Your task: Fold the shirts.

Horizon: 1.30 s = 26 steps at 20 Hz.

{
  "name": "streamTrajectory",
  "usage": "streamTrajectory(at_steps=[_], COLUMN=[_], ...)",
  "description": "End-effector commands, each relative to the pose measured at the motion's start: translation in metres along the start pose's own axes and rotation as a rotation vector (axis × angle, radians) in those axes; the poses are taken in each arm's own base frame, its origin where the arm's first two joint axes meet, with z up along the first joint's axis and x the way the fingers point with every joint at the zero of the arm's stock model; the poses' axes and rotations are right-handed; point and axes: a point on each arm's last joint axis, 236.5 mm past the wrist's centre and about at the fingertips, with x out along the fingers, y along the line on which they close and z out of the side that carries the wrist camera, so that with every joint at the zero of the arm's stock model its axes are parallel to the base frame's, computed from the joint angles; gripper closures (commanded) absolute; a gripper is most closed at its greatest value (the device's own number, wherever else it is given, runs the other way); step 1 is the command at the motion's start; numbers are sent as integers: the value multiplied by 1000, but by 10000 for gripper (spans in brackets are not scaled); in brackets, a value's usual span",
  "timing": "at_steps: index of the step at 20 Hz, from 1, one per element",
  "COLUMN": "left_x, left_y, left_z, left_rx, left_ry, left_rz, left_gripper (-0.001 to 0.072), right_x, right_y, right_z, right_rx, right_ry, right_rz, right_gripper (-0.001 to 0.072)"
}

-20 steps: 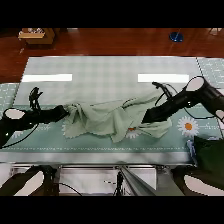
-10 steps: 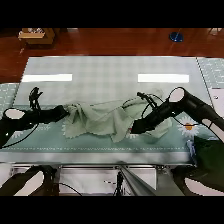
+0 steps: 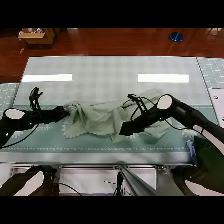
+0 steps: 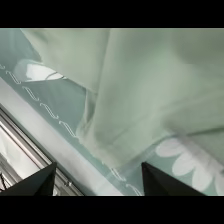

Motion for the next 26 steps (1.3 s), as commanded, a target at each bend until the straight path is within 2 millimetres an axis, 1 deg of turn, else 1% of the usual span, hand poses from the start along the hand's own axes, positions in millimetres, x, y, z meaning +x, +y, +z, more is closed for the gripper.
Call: streamTrajectory(at_steps=[1, 5, 6, 7, 9, 10, 12, 13, 14, 16, 18, 20, 21, 23, 26], left_x=[0, 0, 0, 0, 0, 0, 0, 0, 0, 0, 0, 0, 0, 0, 0], left_y=[-1, -5, -5, -5, -5, -5, -5, -5, -5, -5, -5, -5, -5, -5, -5], left_z=[-3, -11, -12, -12, -12, -12, -12, -12, -12, -12, -12, -13, -13, -13, -13], left_rx=[1, 1, 1, 1, 1, 1, 1, 2, 2, 2, 2, 1, 1, 1, 1], left_ry=[13, 47, 50, 50, 50, 50, 50, 50, 50, 50, 50, 54, 54, 54, 56], left_rz=[-5, -19, -20, -20, -20, -21, -20, -20, -20, -20, -20, -22, -22, -22, -22], left_gripper=[680, 680, 680, 680, 680, 680, 680, 680, 680, 680, 680, 680, 680, 680, 680], right_x=[15, 37, 41, 44, 43, 40, 27, 15, -1, -41, -89, -127, -140, -154, -158], right_y=[1, -2, -3, -4, -4, -1, 16, 24, 33, 47, 53, 53, 50, 36, 0], right_z=[2, -9, -8, -3, 14, 20, 33, 41, 51, 83, 130, 175, 192, 218, 247], right_rx=[30, 56, 52, 47, 64, 91, 91, 74, 48, 4, -3, 24, 42, 96, 166], right_ry=[-2, 67, 64, 42, -26, -48, -89, -114, -154, -284, -479, -676, -755, -866, -984], right_rz=[-13, -6, -12, -21, -18, 9, 85, 107, 119, 130, 121, 101, 90, 69, 5], right_gripper=[100, 110, 147, 280, 634, 686, 687, 687, 687, 687, 687, 687, 687, 687, 683])
